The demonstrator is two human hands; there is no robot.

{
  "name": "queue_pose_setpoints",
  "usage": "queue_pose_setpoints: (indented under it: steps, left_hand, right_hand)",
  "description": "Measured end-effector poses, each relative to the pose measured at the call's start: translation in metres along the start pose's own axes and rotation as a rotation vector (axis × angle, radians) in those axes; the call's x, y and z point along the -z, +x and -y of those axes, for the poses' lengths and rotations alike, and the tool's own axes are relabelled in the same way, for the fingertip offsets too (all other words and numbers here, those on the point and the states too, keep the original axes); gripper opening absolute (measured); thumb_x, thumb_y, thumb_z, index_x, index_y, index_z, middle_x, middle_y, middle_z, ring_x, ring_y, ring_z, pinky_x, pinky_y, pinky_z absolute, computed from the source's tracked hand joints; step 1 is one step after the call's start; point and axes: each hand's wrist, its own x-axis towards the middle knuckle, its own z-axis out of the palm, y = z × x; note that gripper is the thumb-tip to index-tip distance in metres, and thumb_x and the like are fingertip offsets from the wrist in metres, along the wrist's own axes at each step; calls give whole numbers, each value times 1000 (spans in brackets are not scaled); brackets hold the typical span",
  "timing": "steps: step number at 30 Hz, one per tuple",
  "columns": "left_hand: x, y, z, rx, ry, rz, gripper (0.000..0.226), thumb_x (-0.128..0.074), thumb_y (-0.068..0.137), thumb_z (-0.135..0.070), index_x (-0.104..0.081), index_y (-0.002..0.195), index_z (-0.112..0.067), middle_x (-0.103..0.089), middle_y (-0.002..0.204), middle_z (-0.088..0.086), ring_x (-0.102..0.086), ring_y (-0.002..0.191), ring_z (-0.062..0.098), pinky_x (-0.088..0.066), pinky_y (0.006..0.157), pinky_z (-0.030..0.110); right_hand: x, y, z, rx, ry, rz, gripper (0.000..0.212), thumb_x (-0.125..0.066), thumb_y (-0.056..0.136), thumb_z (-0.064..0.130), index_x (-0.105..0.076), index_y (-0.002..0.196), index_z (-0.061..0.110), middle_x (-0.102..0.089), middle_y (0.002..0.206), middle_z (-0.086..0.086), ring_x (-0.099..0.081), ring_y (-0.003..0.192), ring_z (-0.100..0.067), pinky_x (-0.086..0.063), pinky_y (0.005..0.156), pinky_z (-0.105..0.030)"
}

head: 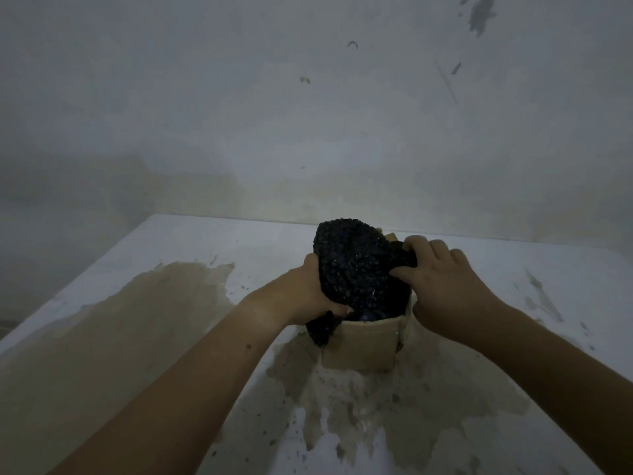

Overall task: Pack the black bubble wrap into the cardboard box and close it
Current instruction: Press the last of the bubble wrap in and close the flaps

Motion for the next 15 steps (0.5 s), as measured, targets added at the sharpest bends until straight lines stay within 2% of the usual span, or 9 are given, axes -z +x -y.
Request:
queue_pose_setpoints:
  steps: [4, 9, 11, 15]
  left_hand:
    - [0, 3, 1, 0, 18, 6, 86, -78, 79, -45, -26, 141, -15, -58, 125, 6, -59, 107, 23, -50, 78, 31]
    - [2, 7, -1, -24, 29, -6, 87, -77, 80, -43, -23, 143, -15, -57, 128, 7, -57, 105, 21, -40, 60, 19]
    - [2, 7, -2, -37, 33, -13, 88, -78, 79, -41, -22, 142, -15, -58, 124, 7, -58, 101, 20, -40, 59, 19]
    - [-1, 4, -2, -94, 48, -60, 83, -79, 80, -36, -22, 135, -14, -55, 101, 0, -52, 75, 4, -43, 52, 13]
  right_hand:
    - [0, 12, 1, -25, 15, 143, 62, -52, 82, 12, -45, 141, 33, -15, 153, -12, -28, 131, -34, -35, 98, -41]
    - [-10, 31, -1, -33, 127, 261, 62, -56, 86, 15, -44, 144, 29, -22, 149, -9, -31, 127, -34, -38, 97, -42]
    - [-13, 27, -3, -5, 125, 232, 60, -57, 85, 17, -45, 143, 30, -23, 148, -8, -33, 125, -32, -39, 95, -40]
    - [-17, 11, -7, 32, 209, 60, 59, -61, 82, 15, -51, 138, 31, -27, 149, -6, -34, 127, -30, -41, 98, -42]
